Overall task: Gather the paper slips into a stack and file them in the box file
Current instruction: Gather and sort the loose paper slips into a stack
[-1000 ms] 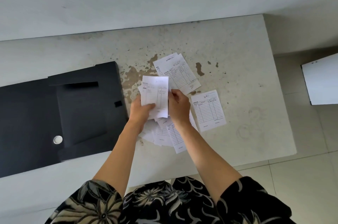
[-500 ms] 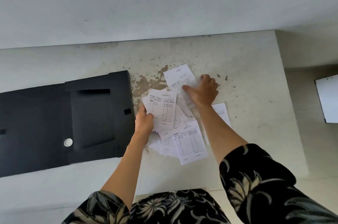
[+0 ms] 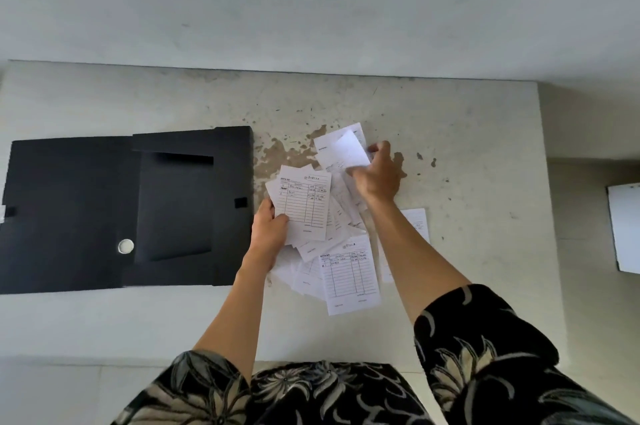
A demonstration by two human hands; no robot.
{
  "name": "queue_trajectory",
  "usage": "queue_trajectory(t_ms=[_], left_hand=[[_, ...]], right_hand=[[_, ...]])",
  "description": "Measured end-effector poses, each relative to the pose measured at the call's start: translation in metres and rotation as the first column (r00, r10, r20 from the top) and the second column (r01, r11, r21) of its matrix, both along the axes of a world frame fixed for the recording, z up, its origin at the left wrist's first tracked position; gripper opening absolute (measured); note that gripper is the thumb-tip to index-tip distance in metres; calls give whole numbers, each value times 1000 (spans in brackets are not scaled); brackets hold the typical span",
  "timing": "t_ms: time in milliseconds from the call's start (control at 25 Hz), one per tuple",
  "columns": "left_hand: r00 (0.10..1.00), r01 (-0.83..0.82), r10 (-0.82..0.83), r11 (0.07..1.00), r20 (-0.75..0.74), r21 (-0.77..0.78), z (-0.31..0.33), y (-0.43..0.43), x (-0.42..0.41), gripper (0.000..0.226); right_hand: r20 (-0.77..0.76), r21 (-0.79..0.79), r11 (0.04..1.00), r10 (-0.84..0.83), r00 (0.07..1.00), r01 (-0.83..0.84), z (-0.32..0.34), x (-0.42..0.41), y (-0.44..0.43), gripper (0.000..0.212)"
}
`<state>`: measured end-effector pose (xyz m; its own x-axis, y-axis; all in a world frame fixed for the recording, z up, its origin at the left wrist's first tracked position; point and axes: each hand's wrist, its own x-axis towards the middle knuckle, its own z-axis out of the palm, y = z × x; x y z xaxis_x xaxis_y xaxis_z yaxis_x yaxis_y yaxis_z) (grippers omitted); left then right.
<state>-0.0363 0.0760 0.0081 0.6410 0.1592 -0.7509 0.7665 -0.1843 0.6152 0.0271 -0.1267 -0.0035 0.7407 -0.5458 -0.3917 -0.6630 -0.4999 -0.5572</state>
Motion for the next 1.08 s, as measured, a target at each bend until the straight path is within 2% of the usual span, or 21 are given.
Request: queue_trajectory(t_ms=[120,200,280,360,440,560,640,680,760,800,880,920,1000,1080], left_hand=[[1000,-7,7,1000,2,8,4,-3,0,35],[999,-42,42,999,-1,12,4,-4,0,33],[997,-74,74,997,0,26,6,-6,-2,30],[993,-118,118,992,5,36,7,-7,-6,27],[985,-173,173,985,22,-4,10,-6,-12,16],[980,-198,199,974,4,-108,12,-2,-23,41],[985,-164,166,985,39,-53,16,-4,-29,36],[988,-145,145,989,57,-3,17,-5,-33,35],[986,-153,153,988,68,-1,19,-5,-39,37],[985,-154,157,987,74,-46,18,-5,-42,38],[990,-99,111,987,92,-127,21,-8,-48,39],[994,-47,62,988,95,-148,21,-11,-50,40],[993,48,-29,983,110,-178,26,-22,-53,35],[987,54,-33,991,157,-126,30,-30,-55,27]], right_hand=[[129,230,966,-149,980,117,15,-8,-25,47],[199,443,860,-368,908,252,27,-19,-35,43],[202,606,746,-480,854,276,35,-33,-34,38],[188,639,745,-393,900,191,36,-51,-21,36],[149,640,767,-186,971,49,34,-70,-1,36],[68,614,778,114,991,-132,22,-96,28,47],[63,544,816,192,979,-195,16,-108,41,48],[85,477,849,211,974,-226,14,-112,45,49],[153,340,902,226,962,-266,10,-117,42,63],[164,335,907,212,963,-256,10,-119,37,74],[111,488,854,146,983,-182,14,-122,22,88],[82,576,803,132,988,-155,17,-124,13,87],[67,690,710,125,990,-137,21,-132,-9,61],[64,679,732,26,998,-62,24,-142,-27,39]])
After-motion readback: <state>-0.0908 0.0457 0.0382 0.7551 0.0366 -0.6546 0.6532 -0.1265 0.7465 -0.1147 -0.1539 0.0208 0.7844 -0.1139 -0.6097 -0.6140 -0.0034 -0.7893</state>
